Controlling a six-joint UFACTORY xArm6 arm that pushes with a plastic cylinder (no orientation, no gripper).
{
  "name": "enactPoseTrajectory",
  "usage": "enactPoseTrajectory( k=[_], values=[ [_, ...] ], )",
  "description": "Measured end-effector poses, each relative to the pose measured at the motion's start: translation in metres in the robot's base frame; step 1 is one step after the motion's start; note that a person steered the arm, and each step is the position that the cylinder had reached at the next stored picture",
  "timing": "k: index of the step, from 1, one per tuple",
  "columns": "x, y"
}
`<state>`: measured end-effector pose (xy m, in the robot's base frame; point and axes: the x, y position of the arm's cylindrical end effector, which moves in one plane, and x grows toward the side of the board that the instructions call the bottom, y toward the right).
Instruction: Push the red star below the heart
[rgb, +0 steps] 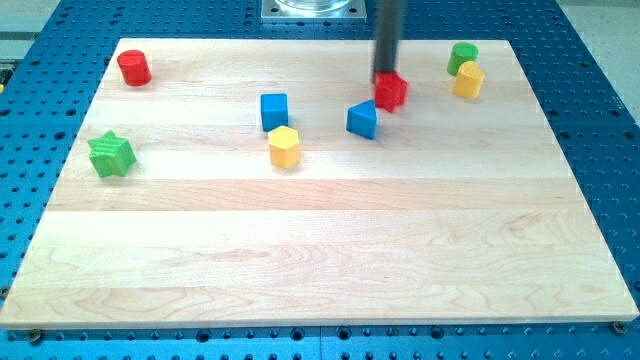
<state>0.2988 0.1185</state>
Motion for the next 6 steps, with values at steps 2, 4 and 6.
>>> enactPoseTrajectory(
  k=[2, 4, 6],
  values=[
    [0.004, -0.061],
    [0.038, 0.031],
    [0.105, 0.031]
  ],
)
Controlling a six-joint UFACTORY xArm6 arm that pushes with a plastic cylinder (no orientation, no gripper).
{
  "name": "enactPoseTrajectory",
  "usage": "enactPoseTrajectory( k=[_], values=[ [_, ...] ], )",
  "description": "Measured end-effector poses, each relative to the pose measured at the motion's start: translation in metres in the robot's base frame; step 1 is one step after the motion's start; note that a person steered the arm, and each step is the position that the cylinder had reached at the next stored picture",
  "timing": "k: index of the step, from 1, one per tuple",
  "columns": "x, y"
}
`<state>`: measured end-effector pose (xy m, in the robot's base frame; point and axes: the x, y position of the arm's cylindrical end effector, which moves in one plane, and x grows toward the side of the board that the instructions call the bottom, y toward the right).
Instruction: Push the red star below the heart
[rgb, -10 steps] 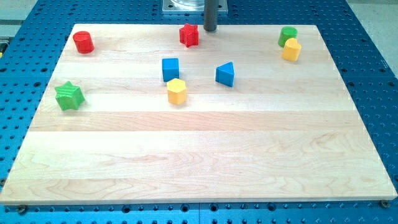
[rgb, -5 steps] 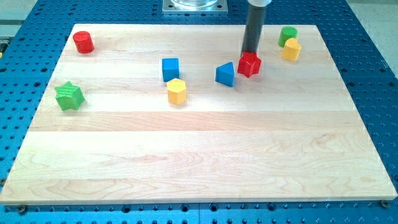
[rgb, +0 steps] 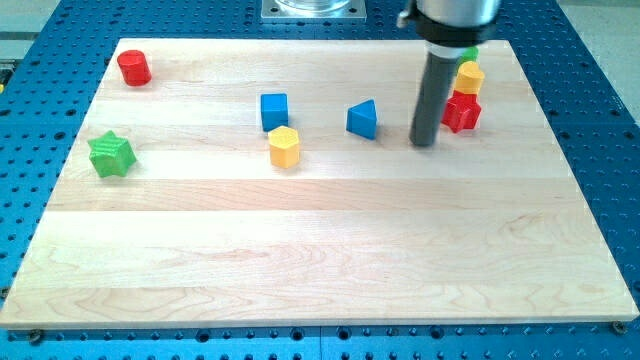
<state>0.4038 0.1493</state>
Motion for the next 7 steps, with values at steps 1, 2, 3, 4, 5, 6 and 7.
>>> enactPoseTrajectory(
  k=[1, 2, 3, 4, 5, 6, 7],
  values=[
    [-0.01, 0.023],
    [-0.011, 0.003],
    [-0.024, 0.0],
    [-0.036, 0.022],
    [-0.037, 0.022],
    [-0.037, 0.022],
    [-0.031, 0.026]
  ],
)
